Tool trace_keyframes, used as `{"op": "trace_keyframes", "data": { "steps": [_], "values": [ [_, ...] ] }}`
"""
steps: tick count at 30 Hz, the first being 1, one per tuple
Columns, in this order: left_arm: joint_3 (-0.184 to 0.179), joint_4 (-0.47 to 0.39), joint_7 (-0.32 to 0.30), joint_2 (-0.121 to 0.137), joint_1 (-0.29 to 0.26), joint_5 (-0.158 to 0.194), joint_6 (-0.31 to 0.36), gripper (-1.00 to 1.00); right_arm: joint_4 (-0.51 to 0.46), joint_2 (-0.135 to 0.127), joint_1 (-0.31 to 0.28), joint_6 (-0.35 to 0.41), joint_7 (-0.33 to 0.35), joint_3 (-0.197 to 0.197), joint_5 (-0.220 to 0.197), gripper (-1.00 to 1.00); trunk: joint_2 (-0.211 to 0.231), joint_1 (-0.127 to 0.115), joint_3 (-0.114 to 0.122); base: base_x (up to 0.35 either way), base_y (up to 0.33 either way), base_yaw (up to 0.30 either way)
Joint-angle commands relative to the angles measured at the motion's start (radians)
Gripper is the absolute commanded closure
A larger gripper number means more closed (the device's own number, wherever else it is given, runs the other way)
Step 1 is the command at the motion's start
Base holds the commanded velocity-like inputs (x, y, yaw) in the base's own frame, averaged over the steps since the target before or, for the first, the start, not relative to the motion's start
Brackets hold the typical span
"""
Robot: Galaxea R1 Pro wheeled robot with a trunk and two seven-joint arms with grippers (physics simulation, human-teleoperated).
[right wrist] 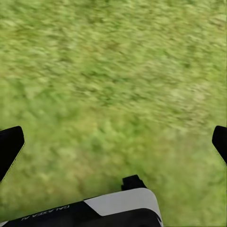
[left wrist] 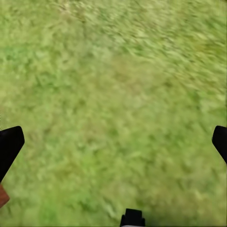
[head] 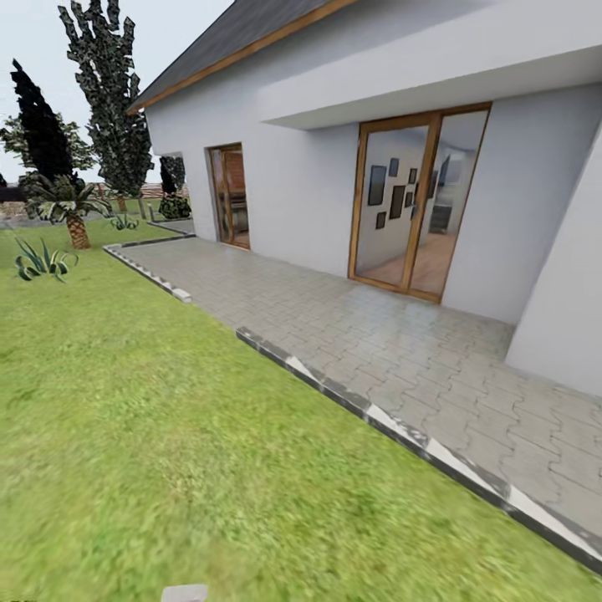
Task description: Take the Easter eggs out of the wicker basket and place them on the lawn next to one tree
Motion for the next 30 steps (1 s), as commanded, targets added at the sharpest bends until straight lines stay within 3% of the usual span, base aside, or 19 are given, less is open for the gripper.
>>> {"op": "trace_keyframes", "data": {
  "steps": [1,30],
  "values": [
    [0.000,0.001,0.003,-0.001,-0.001,0.000,-0.004,-1.00,0.000,0.000,-0.001,-0.006,-0.001,0.000,-0.010,-1.00,-0.002,0.001,-0.002,0.314,-0.084,0.244],
    [0.000,0.001,0.003,0.000,-0.001,0.000,-0.004,-1.00,0.000,0.000,0.000,-0.005,-0.001,0.000,-0.010,-1.00,-0.002,0.001,-0.002,0.315,-0.081,0.243]
  ]
}}
